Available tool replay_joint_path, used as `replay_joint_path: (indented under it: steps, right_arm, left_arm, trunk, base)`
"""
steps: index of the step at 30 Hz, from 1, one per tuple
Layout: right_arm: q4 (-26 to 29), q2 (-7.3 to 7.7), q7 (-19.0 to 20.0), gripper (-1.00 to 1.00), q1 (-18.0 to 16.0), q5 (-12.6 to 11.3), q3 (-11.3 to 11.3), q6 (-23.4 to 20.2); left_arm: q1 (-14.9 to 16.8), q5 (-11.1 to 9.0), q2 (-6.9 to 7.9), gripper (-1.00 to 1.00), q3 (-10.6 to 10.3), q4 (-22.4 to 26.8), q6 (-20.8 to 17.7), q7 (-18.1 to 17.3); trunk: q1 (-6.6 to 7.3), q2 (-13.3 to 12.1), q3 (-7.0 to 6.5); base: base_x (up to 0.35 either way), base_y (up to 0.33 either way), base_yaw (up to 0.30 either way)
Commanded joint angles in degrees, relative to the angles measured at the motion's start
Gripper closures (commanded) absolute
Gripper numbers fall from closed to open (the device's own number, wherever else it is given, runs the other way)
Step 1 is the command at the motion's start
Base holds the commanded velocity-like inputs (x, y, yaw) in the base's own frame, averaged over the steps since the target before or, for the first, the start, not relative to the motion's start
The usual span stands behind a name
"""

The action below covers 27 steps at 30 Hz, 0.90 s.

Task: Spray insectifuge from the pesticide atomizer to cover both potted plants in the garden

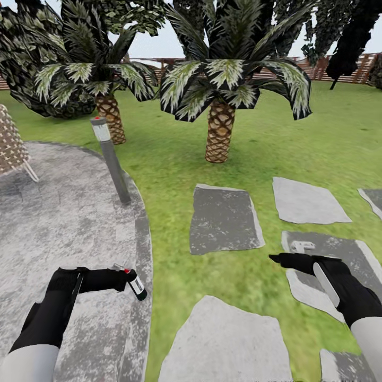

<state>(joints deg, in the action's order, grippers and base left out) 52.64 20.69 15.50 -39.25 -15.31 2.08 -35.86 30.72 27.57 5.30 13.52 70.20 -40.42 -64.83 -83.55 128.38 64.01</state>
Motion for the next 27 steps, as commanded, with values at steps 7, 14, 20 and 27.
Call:
replay_joint_path:
  steps: [7,14,20,27]
  right_arm:
    - [0.01,0.12,0.06,-1.00,-0.04,-0.07,-1.11,-0.17]
    - [0.01,0.05,0.06,-1.00,-0.04,-0.07,-5.37,-0.17]
    - [0.01,-0.01,0.06,-1.00,-0.04,-0.07,-5.50,-0.17]
    - [0.01,-0.03,0.06,-1.00,-0.04,-0.07,-5.53,-0.17]
  left_arm:
    - [0.04,0.46,-0.02,1.00,0.11,0.09,-0.45,-0.56]
    - [0.04,0.46,-0.02,1.00,0.11,0.07,-0.45,-0.56]
    - [0.04,0.46,-0.02,1.00,0.11,0.09,-0.45,-0.56]
    - [0.04,0.47,-0.02,1.00,0.11,0.11,-0.45,-0.50]
  trunk:
    - [0.00,0.02,0.05]
    - [0.00,0.02,0.05]
    - [0.00,0.02,0.05]
    - [0.00,0.02,0.05]
  base:
    - [0.121,-0.338,-0.264]
    - [0.200,-0.297,-0.263]
    - [0.221,-0.284,-0.254]
    - [0.279,-0.206,-0.265]
